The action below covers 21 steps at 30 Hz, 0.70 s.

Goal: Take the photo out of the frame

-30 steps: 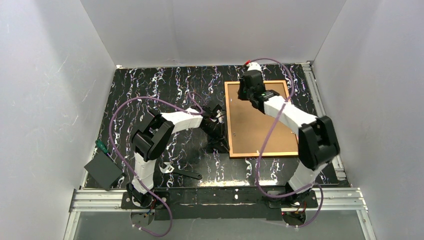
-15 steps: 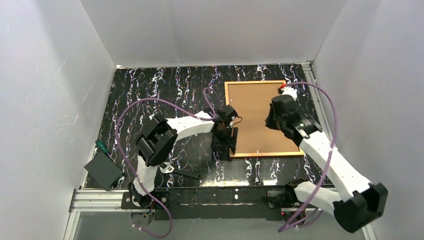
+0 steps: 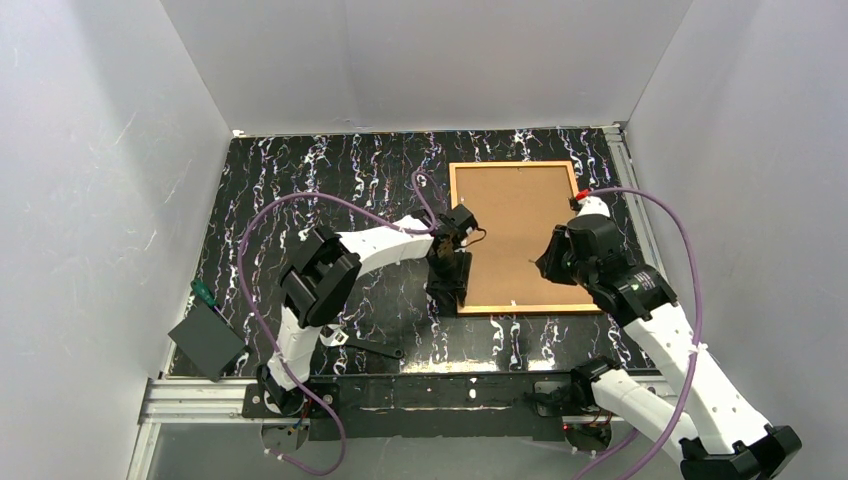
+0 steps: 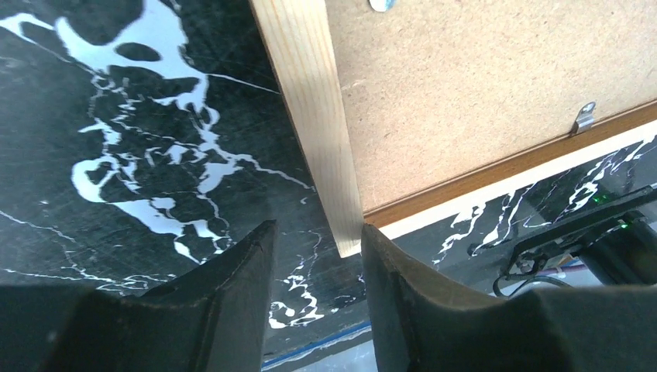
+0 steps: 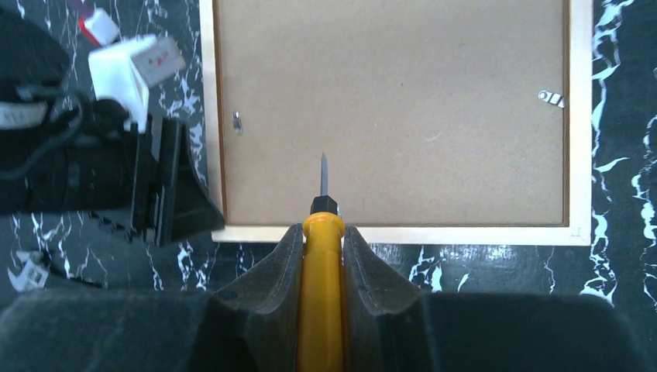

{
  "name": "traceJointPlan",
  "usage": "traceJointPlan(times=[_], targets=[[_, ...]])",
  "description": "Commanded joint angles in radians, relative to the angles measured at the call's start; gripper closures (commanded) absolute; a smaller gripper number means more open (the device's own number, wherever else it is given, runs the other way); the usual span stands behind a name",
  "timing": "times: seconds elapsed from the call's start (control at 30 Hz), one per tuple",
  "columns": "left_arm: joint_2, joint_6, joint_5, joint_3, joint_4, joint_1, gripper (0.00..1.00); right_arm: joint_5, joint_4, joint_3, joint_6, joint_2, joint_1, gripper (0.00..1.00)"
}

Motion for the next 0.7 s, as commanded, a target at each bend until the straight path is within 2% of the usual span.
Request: traceJointPlan(times=[0.0,0.13,0.23,0.37,0.47,0.53,0.6,0.67], targets=[[0.070,0.081,-0.073,-0.025,-0.225,0.057,0.62,-0.099,-0.005,-0.017,-0.048,-0.030,-0.002,0.99],[0.069,0.114,-0.072,-0.060,-0.279,0.103,0.70,-0.155,-0.010,-0.032,-0.061,-0.055,-0.001,0.99],[0.052,0.158,-0.098,-0.099,-0.347,0.164,0.72,-0.155,-0.011,-0.043,-0.062,-0.065,-0.001,0.99],[-0.053,0.217,-0.154,-0.174,-0.397,0.341,0.71,-0.143,0.013,-0.054,-0.058,-0.066,0.000,0.99],[-0.116,0.257,-0.184,-0.139,-0.443,0.499,0.63,-0.159,0.042,-0.065,-0.051,-0.047,-0.001,0.99],[-0.151,0.253,-0.127,-0.092,-0.457,0.581,0.52,-0.177,0.062,-0.073,-0.045,-0.032,-0.001,0.99],[-0.181,0.262,-0.082,-0.049,-0.449,0.602,0.41,-0.192,0.082,-0.082,-0.045,-0.017,-0.001,0.99],[-0.206,0.255,-0.023,-0.013,-0.469,0.602,0.37,-0.202,0.092,-0.084,-0.051,0.000,0.000,0.99]])
